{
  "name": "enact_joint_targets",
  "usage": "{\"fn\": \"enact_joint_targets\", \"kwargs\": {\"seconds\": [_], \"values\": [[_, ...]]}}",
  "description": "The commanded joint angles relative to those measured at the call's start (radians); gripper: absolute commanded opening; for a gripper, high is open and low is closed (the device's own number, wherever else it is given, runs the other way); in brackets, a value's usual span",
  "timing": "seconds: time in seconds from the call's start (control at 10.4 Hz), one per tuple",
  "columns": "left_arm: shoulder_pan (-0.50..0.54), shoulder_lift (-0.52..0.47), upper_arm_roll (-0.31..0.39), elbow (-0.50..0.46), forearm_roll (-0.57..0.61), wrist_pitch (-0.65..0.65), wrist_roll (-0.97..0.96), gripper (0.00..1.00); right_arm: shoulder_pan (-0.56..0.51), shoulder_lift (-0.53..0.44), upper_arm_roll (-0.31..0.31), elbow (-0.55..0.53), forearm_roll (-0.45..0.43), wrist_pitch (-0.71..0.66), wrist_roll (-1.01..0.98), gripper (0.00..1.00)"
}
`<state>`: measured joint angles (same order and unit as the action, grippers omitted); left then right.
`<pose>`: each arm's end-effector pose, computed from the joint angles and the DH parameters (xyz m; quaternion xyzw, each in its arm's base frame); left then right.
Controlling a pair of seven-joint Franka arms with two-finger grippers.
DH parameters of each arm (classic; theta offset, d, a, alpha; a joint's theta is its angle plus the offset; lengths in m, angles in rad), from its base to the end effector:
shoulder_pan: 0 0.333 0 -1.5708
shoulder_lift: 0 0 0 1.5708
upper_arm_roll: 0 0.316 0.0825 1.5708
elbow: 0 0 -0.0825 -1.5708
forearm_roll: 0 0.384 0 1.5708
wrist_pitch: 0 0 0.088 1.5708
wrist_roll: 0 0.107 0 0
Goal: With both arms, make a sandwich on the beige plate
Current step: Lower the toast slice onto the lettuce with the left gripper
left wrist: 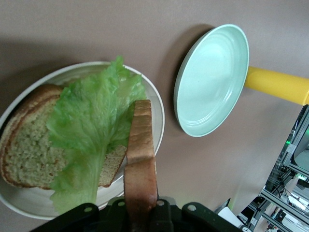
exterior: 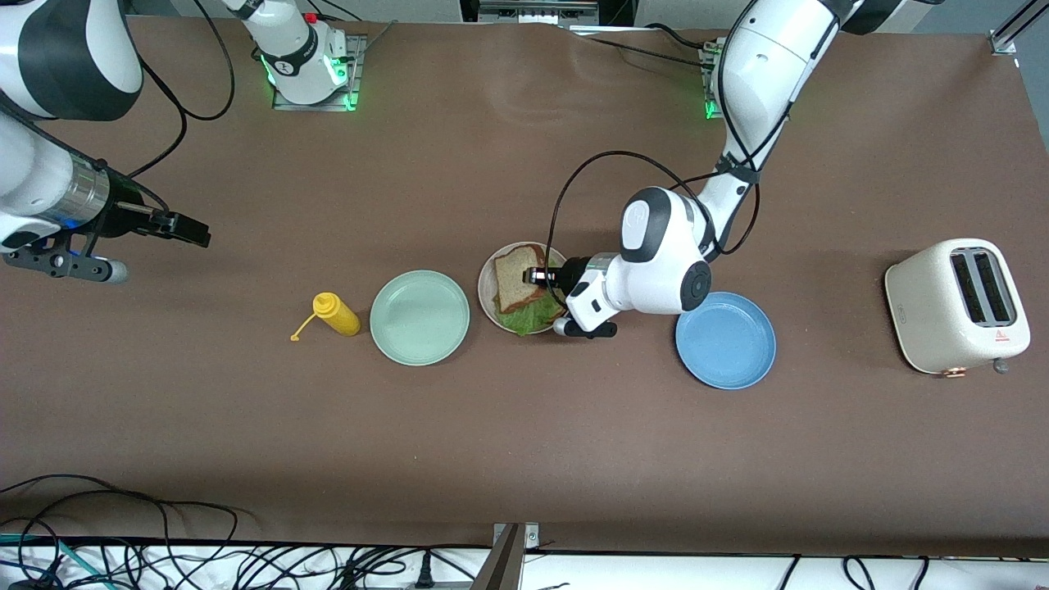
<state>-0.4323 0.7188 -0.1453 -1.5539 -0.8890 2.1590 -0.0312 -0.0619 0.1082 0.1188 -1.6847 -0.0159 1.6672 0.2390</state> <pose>0.5804 -0.3972 0.2337 0.9198 0.0234 -0.1681 0.3538 0.5819 0.0288 0.5174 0.9940 -0.0894 -0.0615 0.0106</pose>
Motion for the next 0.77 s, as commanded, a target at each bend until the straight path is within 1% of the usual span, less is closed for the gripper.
{"fn": "enact_joint_targets", "kwargs": {"seconds": [0.0, 0.19, 0.29, 0.38, 0.67], "values": [[-0.005, -0.021, 0.019, -0.028, -0.007, 0.007, 0.031, 1.0, -0.001, -0.05, 0.039, 0.0, -0.012, -0.003, 0.017, 1.0], [0.015, -0.004, 0.026, -0.025, 0.097, 0.007, 0.03, 1.0, -0.001, -0.076, 0.054, -0.007, -0.01, 0.002, 0.017, 1.0], [0.024, 0.002, 0.026, -0.026, 0.102, 0.007, 0.021, 1.0, -0.001, -0.077, 0.074, -0.006, -0.012, 0.002, 0.017, 1.0], [0.038, 0.002, 0.041, -0.026, 0.113, 0.001, 0.024, 1.0, -0.001, -0.082, 0.076, -0.012, -0.013, 0.003, 0.019, 1.0], [0.052, -0.009, 0.058, -0.006, 0.276, -0.008, 0.016, 1.0, -0.003, -0.105, 0.074, -0.029, -0.013, 0.002, 0.017, 1.0]]}}
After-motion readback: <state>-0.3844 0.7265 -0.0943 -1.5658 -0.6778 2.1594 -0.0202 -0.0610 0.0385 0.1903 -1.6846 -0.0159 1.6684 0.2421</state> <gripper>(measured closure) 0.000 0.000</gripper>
